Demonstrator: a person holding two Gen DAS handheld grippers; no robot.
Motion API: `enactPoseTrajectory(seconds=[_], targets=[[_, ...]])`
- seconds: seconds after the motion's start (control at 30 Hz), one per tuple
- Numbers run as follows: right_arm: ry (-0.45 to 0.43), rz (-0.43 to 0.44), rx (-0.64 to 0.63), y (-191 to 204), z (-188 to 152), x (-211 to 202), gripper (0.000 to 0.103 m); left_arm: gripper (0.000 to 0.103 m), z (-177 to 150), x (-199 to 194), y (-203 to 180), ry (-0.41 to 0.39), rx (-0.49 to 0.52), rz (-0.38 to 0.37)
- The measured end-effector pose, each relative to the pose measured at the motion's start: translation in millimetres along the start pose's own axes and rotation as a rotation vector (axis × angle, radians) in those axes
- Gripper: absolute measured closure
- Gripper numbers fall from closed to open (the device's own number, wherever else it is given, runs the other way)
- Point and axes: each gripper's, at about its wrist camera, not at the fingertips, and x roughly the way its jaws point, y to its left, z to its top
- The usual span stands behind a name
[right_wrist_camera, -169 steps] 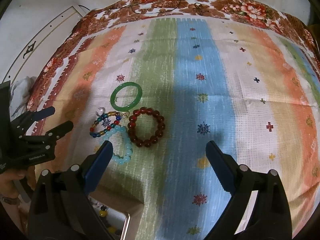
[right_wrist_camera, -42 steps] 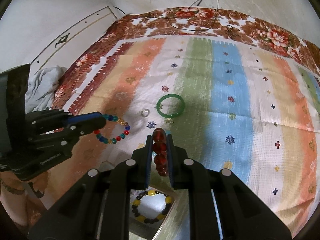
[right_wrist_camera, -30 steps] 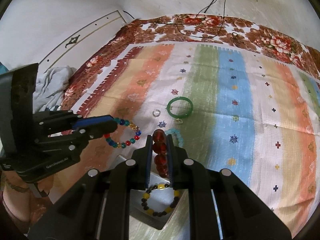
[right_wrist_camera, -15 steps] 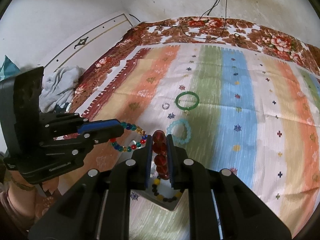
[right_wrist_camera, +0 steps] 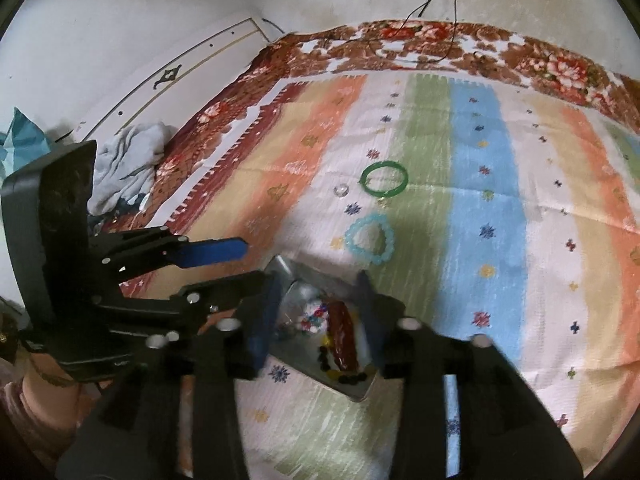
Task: Organize jewelry
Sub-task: 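Open both tools to drop the bracelets into the tin, then move right tool to light blue bracelet while left tool approaches clear ring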
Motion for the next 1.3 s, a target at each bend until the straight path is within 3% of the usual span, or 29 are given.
enactPoseTrajectory(seconds=[0.33, 0.73, 1.3], targets=[[0.024, -0.039, 0.048, -21.0, 8.7, 16.0, 0.060, 0.060, 12.5, 12.0, 41.4, 0.010, -0.092, 0.089], [0.071, -0.074, 0.053, -33.5, 19.5, 43.4, 0.060, 0.059, 25.8, 36.2, 57.2, 0.052, -0.068, 0.172], [0.120, -0.098, 0.048, -44.5, 26.6, 71.5, 0.053, 0.058, 33.7, 62.2, 67.0, 0.104, -0.038, 0.213]])
